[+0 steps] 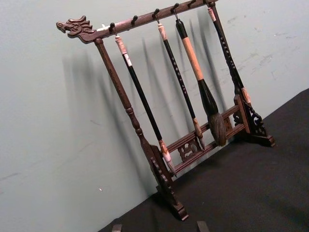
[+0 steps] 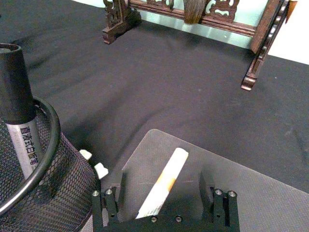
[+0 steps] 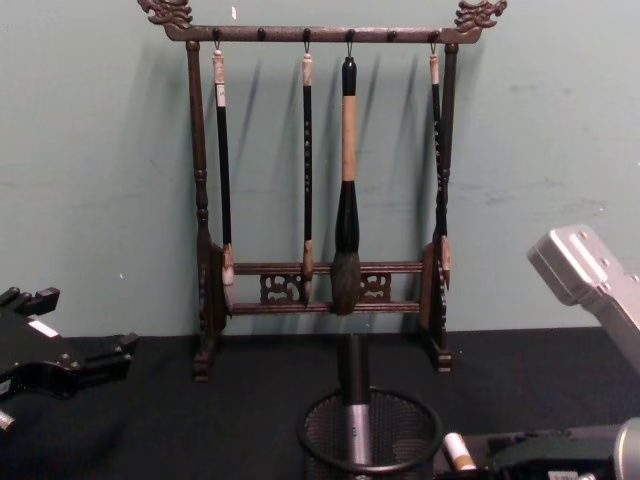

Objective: Pick up the water-based marker from the table and place it into the pen holder.

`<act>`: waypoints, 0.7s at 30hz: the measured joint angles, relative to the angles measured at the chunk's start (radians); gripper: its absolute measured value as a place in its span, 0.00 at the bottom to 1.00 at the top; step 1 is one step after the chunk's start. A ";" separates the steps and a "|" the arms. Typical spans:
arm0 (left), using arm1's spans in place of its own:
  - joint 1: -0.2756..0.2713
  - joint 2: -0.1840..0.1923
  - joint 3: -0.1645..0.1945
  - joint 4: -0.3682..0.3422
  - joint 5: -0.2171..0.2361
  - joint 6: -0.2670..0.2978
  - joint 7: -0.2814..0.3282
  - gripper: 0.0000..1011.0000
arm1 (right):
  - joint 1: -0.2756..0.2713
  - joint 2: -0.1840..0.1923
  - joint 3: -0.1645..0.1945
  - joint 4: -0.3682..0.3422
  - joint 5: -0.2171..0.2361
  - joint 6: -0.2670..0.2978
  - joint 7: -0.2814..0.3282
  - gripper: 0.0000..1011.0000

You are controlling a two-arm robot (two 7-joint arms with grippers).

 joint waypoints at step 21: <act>0.000 0.000 0.000 0.000 0.000 0.000 0.000 0.99 | 0.002 -0.002 -0.001 0.008 -0.015 -0.014 0.007 0.99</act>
